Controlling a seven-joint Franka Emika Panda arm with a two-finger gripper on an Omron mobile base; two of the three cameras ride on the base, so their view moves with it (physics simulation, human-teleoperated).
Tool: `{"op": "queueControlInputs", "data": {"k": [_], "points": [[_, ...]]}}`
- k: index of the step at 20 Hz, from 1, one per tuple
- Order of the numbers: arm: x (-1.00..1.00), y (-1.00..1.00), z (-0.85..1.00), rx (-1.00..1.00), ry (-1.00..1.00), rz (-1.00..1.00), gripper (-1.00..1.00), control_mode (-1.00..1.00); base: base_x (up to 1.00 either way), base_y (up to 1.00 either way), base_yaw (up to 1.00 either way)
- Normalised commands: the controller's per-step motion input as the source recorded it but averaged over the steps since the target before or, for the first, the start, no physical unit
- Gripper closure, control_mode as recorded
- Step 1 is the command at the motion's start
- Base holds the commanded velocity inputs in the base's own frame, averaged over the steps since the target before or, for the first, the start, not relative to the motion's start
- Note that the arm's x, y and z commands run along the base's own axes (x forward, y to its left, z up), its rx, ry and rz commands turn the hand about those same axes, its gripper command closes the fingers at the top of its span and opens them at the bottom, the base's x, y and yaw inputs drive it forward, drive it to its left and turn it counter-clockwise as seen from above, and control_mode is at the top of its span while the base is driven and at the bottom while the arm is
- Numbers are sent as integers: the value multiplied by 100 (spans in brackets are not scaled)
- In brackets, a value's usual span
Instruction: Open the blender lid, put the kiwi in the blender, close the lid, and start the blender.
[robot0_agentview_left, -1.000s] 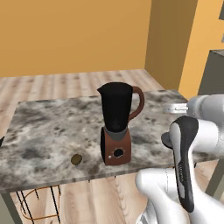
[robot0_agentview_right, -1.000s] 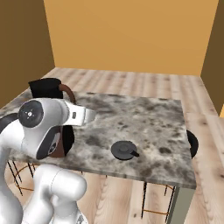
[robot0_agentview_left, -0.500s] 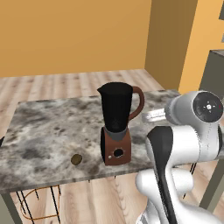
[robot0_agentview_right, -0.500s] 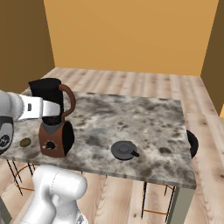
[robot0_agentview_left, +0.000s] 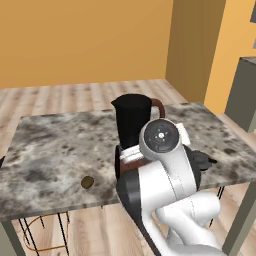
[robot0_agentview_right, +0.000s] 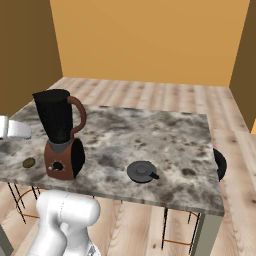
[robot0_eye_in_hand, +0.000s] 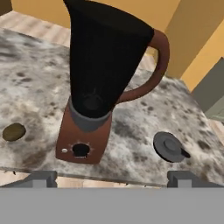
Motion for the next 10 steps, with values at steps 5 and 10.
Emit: {"op": "queueControlInputs", "data": {"k": [5,10], "points": [[-1,93,-36,-7,15,0,-100,-100,0,0,0],[8,79,-30,-7,17,0,-100,-100,0,0,0]]}}
